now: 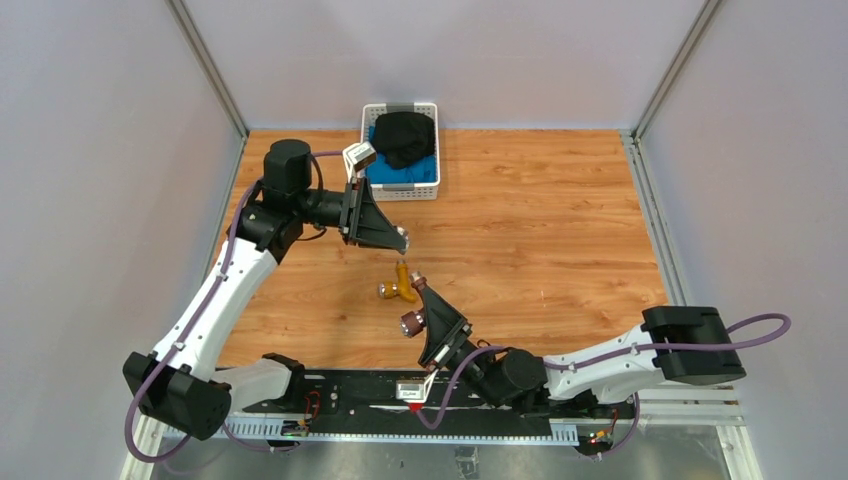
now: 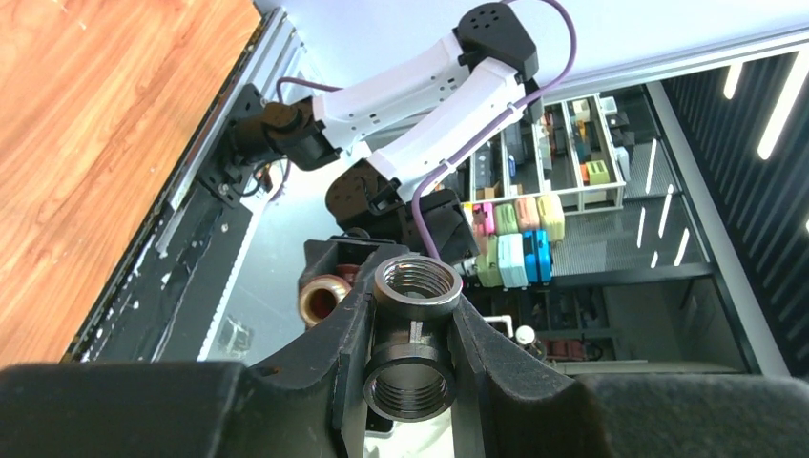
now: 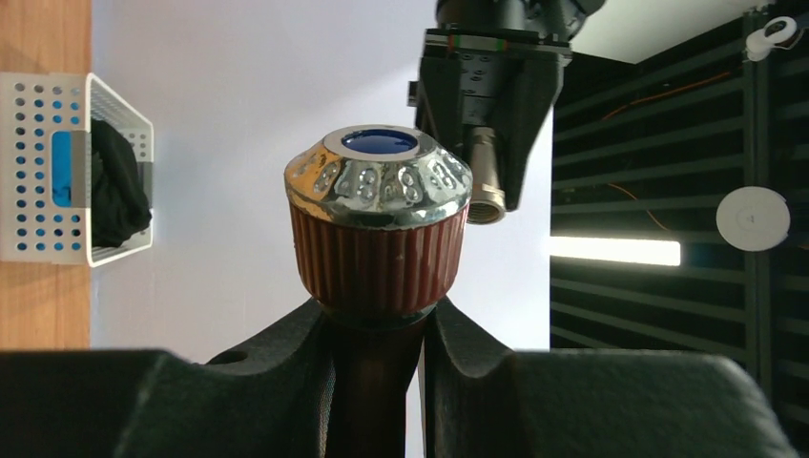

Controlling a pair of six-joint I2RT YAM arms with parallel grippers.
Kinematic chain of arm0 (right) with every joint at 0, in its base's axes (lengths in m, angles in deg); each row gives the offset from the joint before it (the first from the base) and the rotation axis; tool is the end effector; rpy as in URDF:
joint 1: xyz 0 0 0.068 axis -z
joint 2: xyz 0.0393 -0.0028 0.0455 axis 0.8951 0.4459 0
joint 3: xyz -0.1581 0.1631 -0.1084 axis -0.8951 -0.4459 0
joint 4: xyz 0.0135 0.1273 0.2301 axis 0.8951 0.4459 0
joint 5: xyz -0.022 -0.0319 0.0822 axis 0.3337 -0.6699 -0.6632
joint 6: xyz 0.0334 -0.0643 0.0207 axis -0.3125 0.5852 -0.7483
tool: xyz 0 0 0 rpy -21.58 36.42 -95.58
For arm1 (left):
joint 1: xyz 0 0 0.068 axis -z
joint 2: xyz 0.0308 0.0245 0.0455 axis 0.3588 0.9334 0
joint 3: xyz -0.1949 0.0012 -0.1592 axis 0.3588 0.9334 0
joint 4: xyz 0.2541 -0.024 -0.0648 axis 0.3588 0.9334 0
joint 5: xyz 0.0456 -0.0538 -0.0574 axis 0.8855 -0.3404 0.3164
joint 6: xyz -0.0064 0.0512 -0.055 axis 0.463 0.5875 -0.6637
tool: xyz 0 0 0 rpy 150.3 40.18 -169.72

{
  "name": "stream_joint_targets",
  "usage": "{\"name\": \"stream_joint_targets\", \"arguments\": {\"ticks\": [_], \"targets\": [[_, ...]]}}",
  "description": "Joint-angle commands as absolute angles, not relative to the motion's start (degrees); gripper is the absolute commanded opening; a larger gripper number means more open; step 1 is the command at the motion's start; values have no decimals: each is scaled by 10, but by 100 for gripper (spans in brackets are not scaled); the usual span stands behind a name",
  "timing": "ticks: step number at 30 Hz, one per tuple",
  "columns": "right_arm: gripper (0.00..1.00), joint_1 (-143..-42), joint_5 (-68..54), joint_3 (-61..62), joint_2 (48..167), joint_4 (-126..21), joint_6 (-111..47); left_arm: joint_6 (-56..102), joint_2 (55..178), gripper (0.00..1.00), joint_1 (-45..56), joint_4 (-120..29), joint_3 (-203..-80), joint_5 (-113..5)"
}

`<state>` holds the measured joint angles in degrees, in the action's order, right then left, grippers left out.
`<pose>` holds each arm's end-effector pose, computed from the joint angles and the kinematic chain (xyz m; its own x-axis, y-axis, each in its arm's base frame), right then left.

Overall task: Install the water faucets
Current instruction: Place the adaptor at the center of the board.

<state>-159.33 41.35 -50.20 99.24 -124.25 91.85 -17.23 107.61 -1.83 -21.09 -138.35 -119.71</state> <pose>0.0134 0.2730 0.2497 0.7472 -0.6363 0.1919 0.3382 0.1155 -0.9340 0.2197 -0.1412 0.3746 -0.9398 0.0993 -0.3269 0.3338 0.0631 -0.9405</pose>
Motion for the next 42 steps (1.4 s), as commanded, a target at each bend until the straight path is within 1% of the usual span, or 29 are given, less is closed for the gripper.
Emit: {"name": "stream_joint_targets", "arguments": {"ticks": [1,7,12,16,20,23,25,26,28,29,30,31,32,34,37,39,42], "targets": [[0,-1614,406,-500,1000,-1333,977,-151,1067,0,-21,-145,-1377,-1213],[0,-1652,409,-511,1017,-1375,990,-130,1038,0,-21,-108,-1351,-1212],[0,-1683,411,-519,1030,-1425,1009,-137,995,0,-20,-107,-1310,-1209],[0,-1686,411,-526,1033,-1429,1006,-115,969,0,-18,-91,-1290,-1211],[0,-1685,407,-519,1032,-1428,1002,-62,962,0,-14,-42,-1274,-1204],[0,-1684,413,-502,1010,-1441,957,-56,962,0,-12,-40,-1270,-1193],[0,-1683,443,-481,975,-1410,903,-53,967,0,-11,-39,-1275,-1169],[0,-1679,462,-470,952,-1380,858,-50,972,0,-11,-40,-1278,-1150],[0,-1663,496,-451,892,-1257,726,-34,985,0,-11,-39,-1283,-1105],[0,-1648,505,-439,858,-1173,630,-27,991,0,-10,-40,-1283,-1068],[0,-1627,511,-416,819,-1056,523,-11,999,0,-6,-39,-1284,-1021],[0,-1598,500,-385,784,-880,394,5,1007,0,2,-39,-1285,-979],[0,-1568,486,-358,755,-775,282,17,1016,0,16,-39,-1287,-930],[0,-1485,459,-317,713,-661,115,41,1040,0,57,-38,-1303,-836],[0,-1394,464,-282,695,-562,-8,65,1087,0,130,-35,-1329,-658],[0,-1357,475,-265,693,-510,-52,69,1116,0,145,-41,-1344,-573],[0,-1344,486,-259,685,-473,-94,92,1143,0,145,-43,-1354,-473]]}}
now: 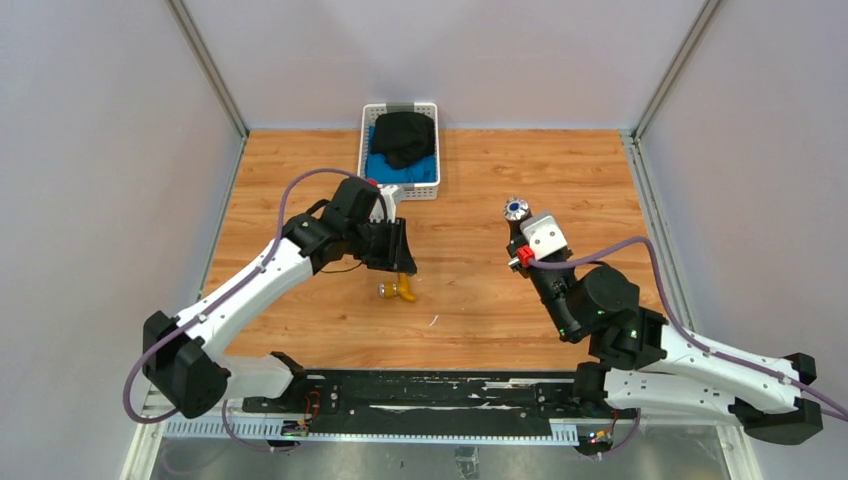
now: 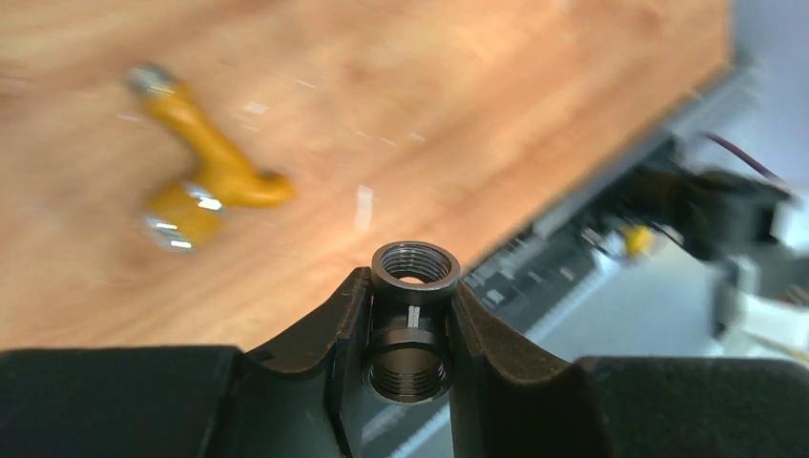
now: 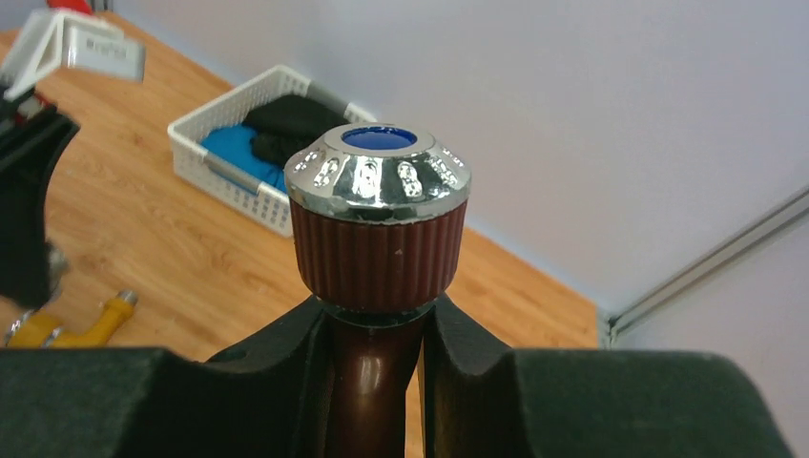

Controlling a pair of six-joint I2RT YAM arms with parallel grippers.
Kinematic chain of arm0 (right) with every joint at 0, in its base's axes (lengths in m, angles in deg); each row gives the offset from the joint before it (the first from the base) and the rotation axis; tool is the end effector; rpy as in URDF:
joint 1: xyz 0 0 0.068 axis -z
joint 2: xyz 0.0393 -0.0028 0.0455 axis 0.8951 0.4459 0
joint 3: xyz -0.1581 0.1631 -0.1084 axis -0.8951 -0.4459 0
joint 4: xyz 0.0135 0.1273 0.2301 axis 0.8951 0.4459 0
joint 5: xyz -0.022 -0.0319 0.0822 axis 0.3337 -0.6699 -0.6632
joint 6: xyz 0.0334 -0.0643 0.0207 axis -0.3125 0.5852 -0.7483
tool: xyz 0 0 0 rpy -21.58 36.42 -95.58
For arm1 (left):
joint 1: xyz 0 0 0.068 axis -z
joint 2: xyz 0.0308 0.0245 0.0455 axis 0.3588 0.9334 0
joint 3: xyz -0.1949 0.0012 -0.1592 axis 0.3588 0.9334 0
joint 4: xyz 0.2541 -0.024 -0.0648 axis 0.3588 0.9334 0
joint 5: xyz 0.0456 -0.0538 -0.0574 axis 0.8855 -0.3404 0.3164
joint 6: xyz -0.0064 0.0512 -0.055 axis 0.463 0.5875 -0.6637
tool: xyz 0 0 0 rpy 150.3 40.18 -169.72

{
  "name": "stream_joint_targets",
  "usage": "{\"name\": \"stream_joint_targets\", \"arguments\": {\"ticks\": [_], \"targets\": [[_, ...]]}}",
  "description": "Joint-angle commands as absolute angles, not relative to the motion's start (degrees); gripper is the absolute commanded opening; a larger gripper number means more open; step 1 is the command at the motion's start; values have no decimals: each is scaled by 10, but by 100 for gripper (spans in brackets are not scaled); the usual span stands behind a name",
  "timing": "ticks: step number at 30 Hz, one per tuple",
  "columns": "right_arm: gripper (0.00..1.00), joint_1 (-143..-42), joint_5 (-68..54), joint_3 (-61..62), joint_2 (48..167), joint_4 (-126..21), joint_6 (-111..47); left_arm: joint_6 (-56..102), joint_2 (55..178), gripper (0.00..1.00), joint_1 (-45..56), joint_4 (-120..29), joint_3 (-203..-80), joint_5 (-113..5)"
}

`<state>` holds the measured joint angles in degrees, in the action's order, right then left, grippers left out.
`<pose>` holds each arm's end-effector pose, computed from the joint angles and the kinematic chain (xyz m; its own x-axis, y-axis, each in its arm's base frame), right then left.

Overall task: Install the water faucets
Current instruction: Place the adaptor at the center of the board.

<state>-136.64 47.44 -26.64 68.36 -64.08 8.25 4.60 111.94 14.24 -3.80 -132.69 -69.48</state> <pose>0.0992 0.1689 0.3977 0.3270 -0.2353 -0.9153 -0.3349 0.8768 -0.3451 0.2166 -0.1846 0.2719 -0.8937 0.0724 -0.4428 0.3542 0.7197 -0.5972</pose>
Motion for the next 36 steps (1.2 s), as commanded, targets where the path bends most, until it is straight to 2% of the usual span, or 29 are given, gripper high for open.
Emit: {"name": "stream_joint_targets", "arguments": {"ticks": [1,3,7,11,25,28,30,36], "targets": [[0,-1344,486,-263,680,-471,-102,100,1149,0,144,-41,-1349,-430],[0,-1342,485,-273,671,-468,-113,118,1170,0,132,-41,-1332,-385],[0,-1338,471,-292,673,-472,-119,125,1200,0,82,-111,-1272,-407],[0,-1337,467,-298,687,-473,-124,118,1217,0,71,-186,-1232,-372],[0,-1336,465,-315,706,-478,-129,117,1381,0,53,-207,-1273,-317],[0,-1336,468,-316,703,-478,-130,111,1382,14,53,-216,-1267,-323],[0,-1334,468,-317,701,-478,-130,112,1383,30,52,-214,-1266,-330],[0,-1335,460,-321,702,-476,-135,130,1391,64,47,-161,-1294,-338]]}}
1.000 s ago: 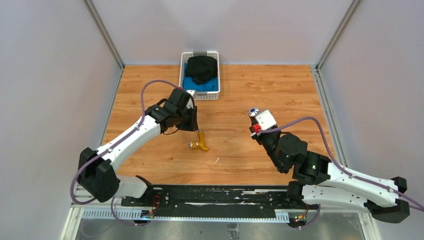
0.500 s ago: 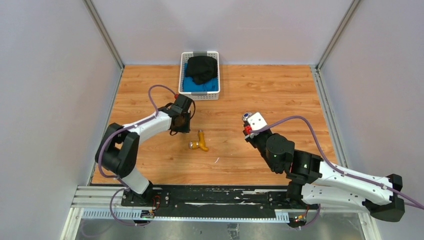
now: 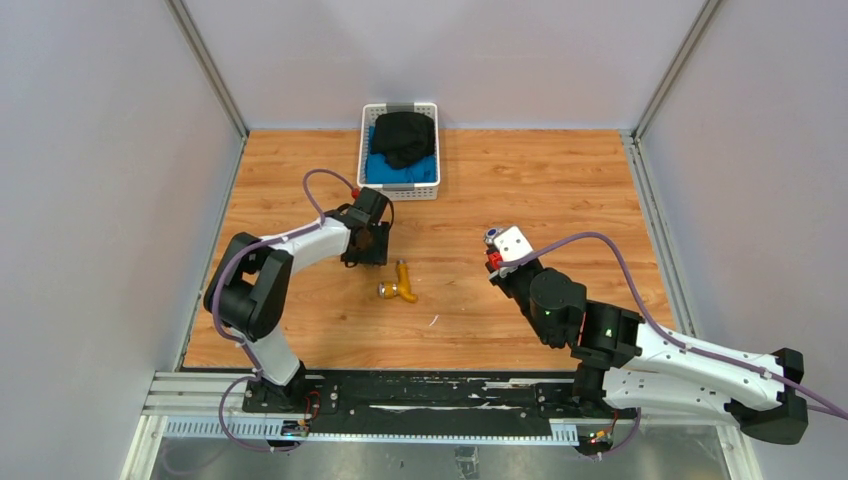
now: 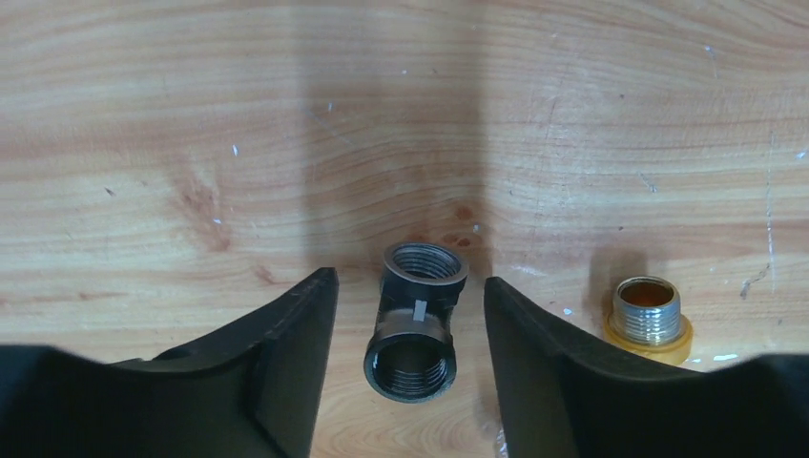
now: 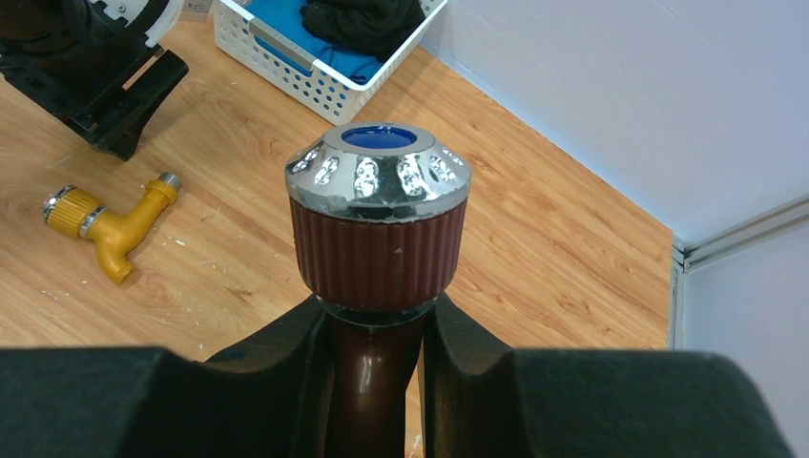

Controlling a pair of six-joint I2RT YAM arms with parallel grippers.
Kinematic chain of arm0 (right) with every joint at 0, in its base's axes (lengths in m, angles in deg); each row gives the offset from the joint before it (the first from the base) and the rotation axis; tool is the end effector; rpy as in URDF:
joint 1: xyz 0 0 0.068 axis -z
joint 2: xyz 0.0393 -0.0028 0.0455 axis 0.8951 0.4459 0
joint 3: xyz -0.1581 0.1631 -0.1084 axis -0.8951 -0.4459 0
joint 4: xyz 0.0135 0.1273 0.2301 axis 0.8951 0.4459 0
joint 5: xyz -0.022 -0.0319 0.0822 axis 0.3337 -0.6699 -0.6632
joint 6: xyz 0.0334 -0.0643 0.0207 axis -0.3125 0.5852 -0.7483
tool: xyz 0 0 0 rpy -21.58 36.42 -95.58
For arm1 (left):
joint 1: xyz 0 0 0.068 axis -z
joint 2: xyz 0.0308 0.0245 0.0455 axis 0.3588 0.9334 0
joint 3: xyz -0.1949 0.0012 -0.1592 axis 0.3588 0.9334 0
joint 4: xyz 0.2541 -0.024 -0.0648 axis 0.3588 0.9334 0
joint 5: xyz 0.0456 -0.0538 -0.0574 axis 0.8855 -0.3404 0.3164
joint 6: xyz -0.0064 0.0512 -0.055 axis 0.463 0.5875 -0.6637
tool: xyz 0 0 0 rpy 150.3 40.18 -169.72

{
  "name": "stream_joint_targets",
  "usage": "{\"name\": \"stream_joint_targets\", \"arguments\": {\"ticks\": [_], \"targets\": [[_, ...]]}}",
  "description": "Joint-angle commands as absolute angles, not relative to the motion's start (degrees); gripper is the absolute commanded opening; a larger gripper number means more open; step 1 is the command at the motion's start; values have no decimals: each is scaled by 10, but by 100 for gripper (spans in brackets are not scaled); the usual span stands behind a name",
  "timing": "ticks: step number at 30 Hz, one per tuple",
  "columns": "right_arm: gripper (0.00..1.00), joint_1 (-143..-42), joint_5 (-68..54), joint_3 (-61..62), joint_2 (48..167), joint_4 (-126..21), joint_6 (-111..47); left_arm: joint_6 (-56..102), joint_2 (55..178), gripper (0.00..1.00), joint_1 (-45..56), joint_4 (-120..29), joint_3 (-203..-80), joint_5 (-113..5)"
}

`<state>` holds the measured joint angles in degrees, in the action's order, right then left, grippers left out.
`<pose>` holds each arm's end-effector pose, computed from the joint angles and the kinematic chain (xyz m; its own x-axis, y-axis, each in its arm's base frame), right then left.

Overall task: Install the water faucets
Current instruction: Place the adaptor at the center of the board, then pick up the adaptor at the center of the board.

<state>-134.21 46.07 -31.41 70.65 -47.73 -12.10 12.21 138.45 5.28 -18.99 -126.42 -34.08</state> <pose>0.1124 0.1851 0.3271 0.0662 -0.2989 -0.9520 -0.4310 0.8519 -0.2975 0.3071 -0.1376 0.1158 -0.8848 0.0215 -0.4654 0.0224 0.9997 0.0036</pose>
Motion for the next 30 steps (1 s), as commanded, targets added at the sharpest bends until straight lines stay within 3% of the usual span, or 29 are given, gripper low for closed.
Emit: {"name": "stream_joint_targets", "arguments": {"ticks": [1,10,14,17,30], "targets": [[0,-1335,459,-321,702,-476,-136,135,1388,67,46,-154,-1300,-338],[0,-1335,453,-325,702,-473,-141,168,1403,79,45,-29,-1409,-336],[0,-1335,453,-325,701,-472,-146,166,1411,87,42,13,-1439,-337],[0,-1335,454,-326,699,-469,-151,171,1418,99,30,28,-1451,-380],[0,-1335,449,-326,697,-459,-161,272,1448,99,7,30,-1435,-479]]}}
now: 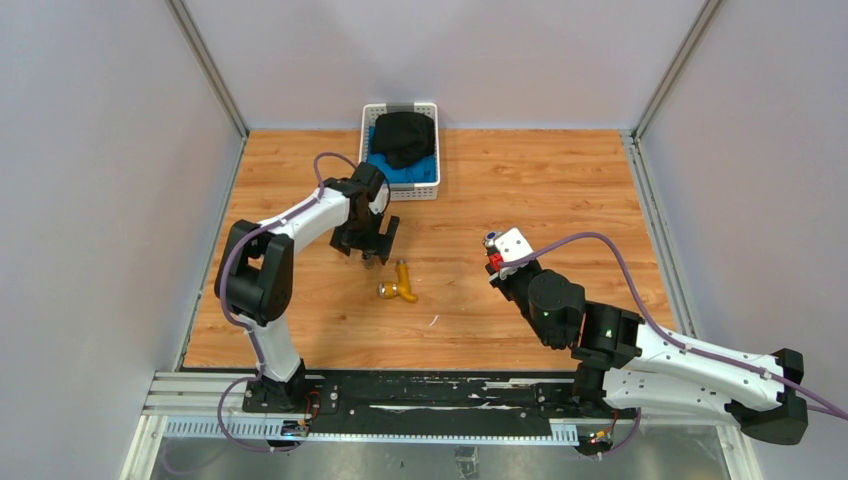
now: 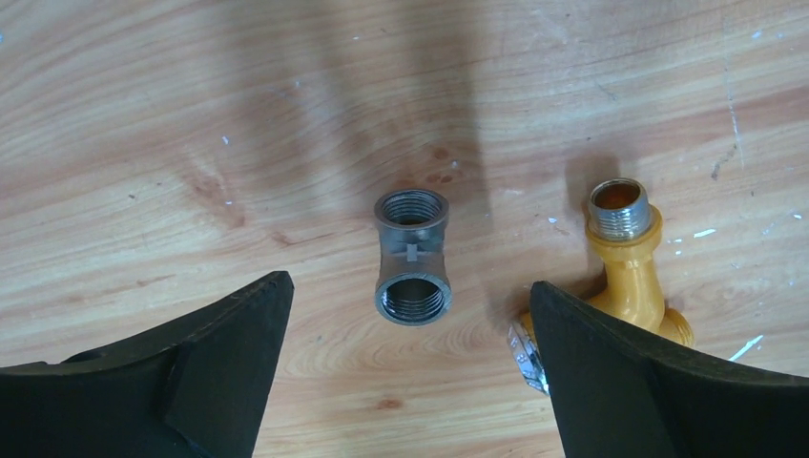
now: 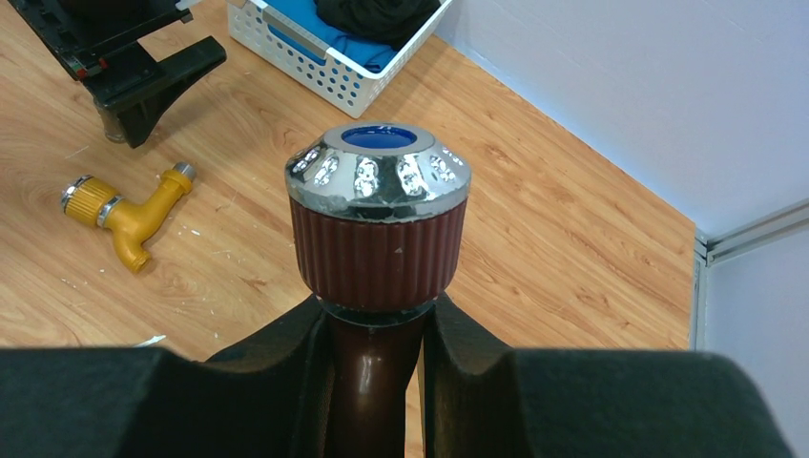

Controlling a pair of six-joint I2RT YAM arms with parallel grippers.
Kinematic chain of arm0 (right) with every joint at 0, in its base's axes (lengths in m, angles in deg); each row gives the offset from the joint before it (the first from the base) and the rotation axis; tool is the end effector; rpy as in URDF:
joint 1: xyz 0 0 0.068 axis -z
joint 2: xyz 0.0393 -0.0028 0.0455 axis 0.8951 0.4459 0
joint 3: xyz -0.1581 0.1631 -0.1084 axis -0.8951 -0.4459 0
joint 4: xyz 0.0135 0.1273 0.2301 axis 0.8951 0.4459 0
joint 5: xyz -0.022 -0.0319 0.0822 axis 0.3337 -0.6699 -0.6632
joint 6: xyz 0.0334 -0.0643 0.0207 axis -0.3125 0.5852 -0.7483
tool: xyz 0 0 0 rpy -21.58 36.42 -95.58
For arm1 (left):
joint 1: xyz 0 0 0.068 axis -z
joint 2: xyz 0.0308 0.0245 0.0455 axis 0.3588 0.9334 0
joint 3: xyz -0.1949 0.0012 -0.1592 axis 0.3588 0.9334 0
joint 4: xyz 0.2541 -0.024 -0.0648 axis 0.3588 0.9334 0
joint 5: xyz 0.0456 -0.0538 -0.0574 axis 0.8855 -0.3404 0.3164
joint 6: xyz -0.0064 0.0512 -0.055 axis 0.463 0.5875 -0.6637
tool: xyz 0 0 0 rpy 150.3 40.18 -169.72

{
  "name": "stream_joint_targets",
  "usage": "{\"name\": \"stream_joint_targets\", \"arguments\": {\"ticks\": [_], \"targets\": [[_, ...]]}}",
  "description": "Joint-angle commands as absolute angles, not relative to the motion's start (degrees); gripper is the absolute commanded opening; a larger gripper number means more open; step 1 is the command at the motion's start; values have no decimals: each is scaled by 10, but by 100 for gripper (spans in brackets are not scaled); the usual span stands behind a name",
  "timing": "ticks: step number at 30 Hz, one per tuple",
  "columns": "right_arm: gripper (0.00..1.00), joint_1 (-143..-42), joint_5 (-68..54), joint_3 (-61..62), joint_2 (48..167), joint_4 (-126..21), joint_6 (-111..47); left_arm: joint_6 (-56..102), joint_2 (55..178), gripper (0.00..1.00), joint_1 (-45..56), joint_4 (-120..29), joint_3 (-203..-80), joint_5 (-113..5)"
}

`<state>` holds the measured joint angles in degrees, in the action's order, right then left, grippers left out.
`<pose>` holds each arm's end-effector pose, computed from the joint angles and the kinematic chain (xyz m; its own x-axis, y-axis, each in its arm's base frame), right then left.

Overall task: Install the water faucets
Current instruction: Pick up the adaptor at the center of the board.

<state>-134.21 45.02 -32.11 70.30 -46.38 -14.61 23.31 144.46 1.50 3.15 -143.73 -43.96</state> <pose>0.1115 0.1851 0.3209 0.0409 -0.2867 -0.9571 -0.4522 0.8489 -0.2736 0.3290 -0.1344 0.1479 -0.9503 0.1827 -0.2521 0.1944 0.9807 -0.0219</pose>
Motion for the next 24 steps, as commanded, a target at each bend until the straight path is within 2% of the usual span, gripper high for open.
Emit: {"name": "stream_joint_targets", "arguments": {"ticks": [1,3,8,15,24], "targets": [[0,-1334,449,-325,698,-459,-161,277,1459,96,7,35,-1439,-489],[0,-1335,448,-324,700,-459,-162,276,1478,87,7,44,-1448,-493],[0,-1335,448,-324,700,-459,-164,263,1482,73,7,26,-1440,-483],[0,-1335,447,-322,706,-458,-162,270,1497,58,7,28,-1444,-463],[0,-1335,443,-320,714,-458,-164,286,1511,51,7,30,-1448,-461]]}}
